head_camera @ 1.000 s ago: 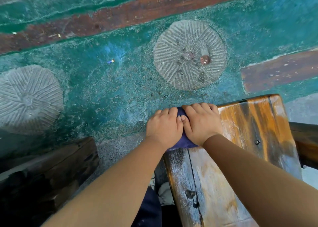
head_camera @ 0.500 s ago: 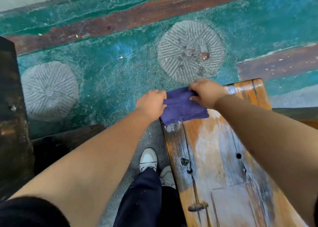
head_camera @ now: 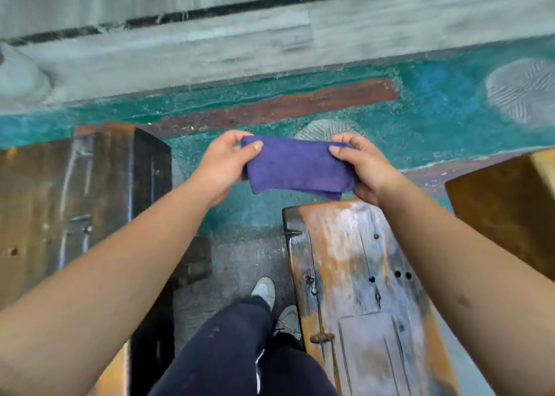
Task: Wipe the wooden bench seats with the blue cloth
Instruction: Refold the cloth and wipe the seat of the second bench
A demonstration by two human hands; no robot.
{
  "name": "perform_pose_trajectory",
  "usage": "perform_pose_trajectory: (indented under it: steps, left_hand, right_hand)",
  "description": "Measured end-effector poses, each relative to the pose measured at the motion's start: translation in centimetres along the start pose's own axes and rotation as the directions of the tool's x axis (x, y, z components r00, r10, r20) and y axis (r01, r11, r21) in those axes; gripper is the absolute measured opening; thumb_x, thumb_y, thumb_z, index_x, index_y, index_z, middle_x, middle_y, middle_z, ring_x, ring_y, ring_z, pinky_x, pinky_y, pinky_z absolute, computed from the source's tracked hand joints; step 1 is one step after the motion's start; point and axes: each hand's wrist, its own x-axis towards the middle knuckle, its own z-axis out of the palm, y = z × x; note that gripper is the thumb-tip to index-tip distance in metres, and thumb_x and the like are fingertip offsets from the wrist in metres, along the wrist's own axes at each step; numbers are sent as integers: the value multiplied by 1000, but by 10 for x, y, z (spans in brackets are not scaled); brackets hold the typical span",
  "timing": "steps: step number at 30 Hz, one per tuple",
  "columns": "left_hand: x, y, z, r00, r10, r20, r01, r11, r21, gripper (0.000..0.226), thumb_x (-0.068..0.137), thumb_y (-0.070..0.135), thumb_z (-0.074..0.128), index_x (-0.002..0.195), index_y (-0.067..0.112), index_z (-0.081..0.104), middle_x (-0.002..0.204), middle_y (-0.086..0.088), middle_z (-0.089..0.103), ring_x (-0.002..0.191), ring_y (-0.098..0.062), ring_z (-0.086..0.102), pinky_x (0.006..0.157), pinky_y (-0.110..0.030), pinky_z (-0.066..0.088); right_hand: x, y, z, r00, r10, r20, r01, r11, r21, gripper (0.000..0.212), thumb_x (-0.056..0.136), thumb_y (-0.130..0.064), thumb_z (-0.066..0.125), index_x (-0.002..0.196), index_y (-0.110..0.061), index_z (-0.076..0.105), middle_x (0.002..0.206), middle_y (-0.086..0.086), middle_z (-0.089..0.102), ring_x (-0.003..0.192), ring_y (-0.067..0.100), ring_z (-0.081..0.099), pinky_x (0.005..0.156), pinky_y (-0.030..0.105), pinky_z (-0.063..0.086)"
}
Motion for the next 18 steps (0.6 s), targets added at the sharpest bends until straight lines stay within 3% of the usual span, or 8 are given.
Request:
perform_pose_trajectory:
  steps: [2,6,8,10,13,18]
  left_hand:
    - [-17,35,-2,998,11,-64,-14,999,-44,1,97,19,57,97,18,57,80,0,68,68,-13,65,59,-30,51]
    - [-39,95,-8,984,51,-173,-76,987,-143,10,100,22,52,101,15,59,84,-2,67,69,-13,64,62,-30,52]
    - [-39,119,-11,989,67,-132,-96,969,-227,7,99,18,53,104,15,56,90,-3,67,75,-14,65,71,-37,55]
    - [-30,143,-20,990,126,-66,-140,941,-307,21,94,7,59,112,14,52,101,-7,66,85,-17,67,79,-42,55]
    - [-7,170,-34,976,203,-81,-217,943,-253,45,87,-9,61,121,15,45,106,-8,62,90,-20,64,80,-43,55]
    - [83,203,-75,947,288,-142,-310,934,-177,45,85,-12,62,116,18,48,101,-3,66,85,-10,66,79,-31,56]
  right_hand:
    - [-18,-36,17,1000,-16,6,16,996,86,29,88,3,60,109,-14,51,87,5,65,65,14,64,57,30,52]
    - [-43,-101,50,992,-119,31,119,993,-10,47,85,15,57,121,-12,46,87,9,67,66,15,65,60,28,56]
    - [-41,-127,64,983,-182,28,183,983,-24,43,85,15,57,116,-14,48,84,7,69,67,15,66,61,29,56]
    - [-30,-153,78,972,-235,11,235,972,-20,39,87,11,59,111,-18,50,89,6,70,71,16,67,65,32,56]
    - [-7,-179,96,955,-297,5,296,951,-94,39,87,6,62,111,-22,50,94,6,69,75,16,67,68,33,56]
    - [71,-212,136,914,-405,-21,382,876,-293,45,86,6,64,111,-29,50,91,0,68,73,9,67,65,25,54]
